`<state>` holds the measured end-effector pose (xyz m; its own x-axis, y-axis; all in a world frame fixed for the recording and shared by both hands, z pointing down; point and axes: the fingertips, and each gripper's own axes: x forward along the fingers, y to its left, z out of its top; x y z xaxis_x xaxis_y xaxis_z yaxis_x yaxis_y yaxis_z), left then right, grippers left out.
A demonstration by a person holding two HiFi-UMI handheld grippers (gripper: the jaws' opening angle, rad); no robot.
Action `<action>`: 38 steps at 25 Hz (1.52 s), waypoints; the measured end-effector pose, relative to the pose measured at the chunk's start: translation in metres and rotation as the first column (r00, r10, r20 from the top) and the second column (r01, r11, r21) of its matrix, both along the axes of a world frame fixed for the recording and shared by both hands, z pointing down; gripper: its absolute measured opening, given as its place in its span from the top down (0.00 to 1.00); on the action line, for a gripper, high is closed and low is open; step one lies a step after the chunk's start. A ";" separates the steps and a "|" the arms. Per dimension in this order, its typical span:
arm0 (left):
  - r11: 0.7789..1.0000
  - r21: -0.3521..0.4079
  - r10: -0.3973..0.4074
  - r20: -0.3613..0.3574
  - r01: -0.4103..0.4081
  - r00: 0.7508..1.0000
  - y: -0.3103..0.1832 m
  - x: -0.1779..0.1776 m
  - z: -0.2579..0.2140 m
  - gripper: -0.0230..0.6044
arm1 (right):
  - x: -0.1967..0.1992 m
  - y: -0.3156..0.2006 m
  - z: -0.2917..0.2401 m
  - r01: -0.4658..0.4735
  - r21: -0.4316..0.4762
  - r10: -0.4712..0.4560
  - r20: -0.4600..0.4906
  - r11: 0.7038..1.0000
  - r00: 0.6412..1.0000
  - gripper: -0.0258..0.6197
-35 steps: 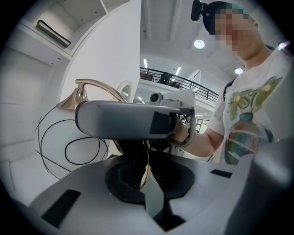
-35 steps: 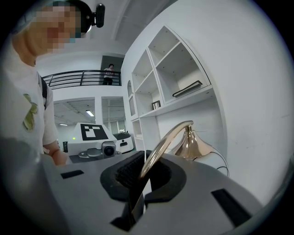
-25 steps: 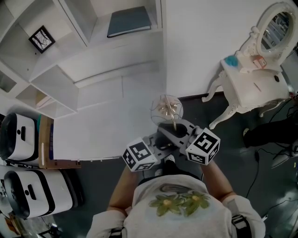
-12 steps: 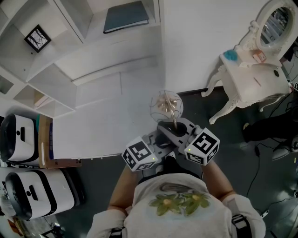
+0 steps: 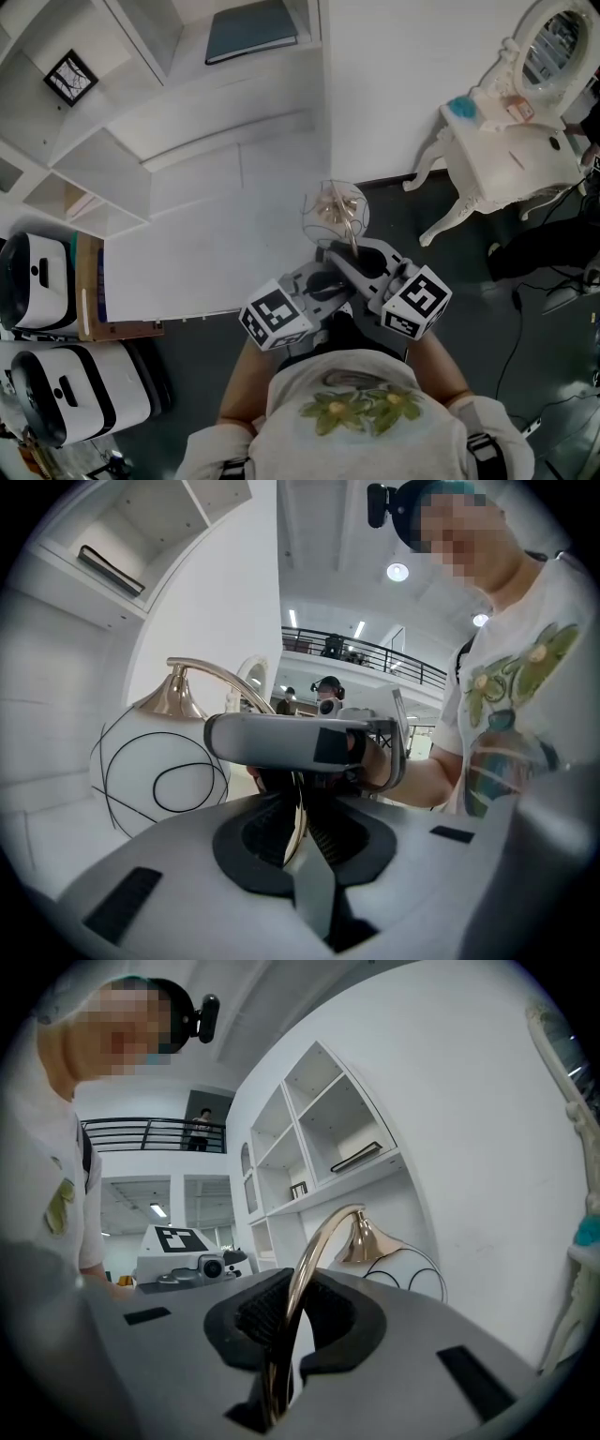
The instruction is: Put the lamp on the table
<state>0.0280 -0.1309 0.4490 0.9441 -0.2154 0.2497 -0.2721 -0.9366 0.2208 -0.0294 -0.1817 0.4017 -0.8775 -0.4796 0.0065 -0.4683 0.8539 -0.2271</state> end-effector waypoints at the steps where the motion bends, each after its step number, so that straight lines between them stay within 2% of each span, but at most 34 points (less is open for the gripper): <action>1: 1.000 -0.001 -0.008 -0.008 0.008 1.000 0.000 -0.002 -0.001 0.87 | 0.002 0.001 -0.001 -0.010 0.002 0.010 0.007 1.000 1.000 0.91; 7: 0.995 -0.052 -0.093 -0.087 0.089 0.992 -0.006 -0.021 -0.009 0.87 | 0.016 0.007 0.000 -0.066 -0.018 0.066 0.048 0.998 0.997 0.91; 13: 0.979 -0.106 -0.181 -0.076 0.172 0.981 -0.014 -0.039 0.001 0.87 | 0.023 0.010 0.003 -0.132 -0.027 0.133 0.052 0.991 0.990 0.91; 26: 0.970 -0.128 -0.217 -0.064 0.208 0.974 -0.012 -0.053 0.006 0.87 | 0.040 0.026 0.007 -0.172 -0.051 0.176 0.089 0.984 0.980 0.90; 38: 0.959 -0.137 -0.258 -0.053 0.249 0.965 -0.007 -0.052 0.006 0.87 | 0.052 0.037 0.005 -0.206 -0.005 0.206 0.060 0.979 0.977 0.91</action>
<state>-0.0242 -0.1380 0.4553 0.8789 -0.4200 0.2263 -0.4762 -0.8016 0.3616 0.0223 -0.1446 0.4071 -0.7589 -0.6497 -0.0440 -0.6194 0.7411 -0.2590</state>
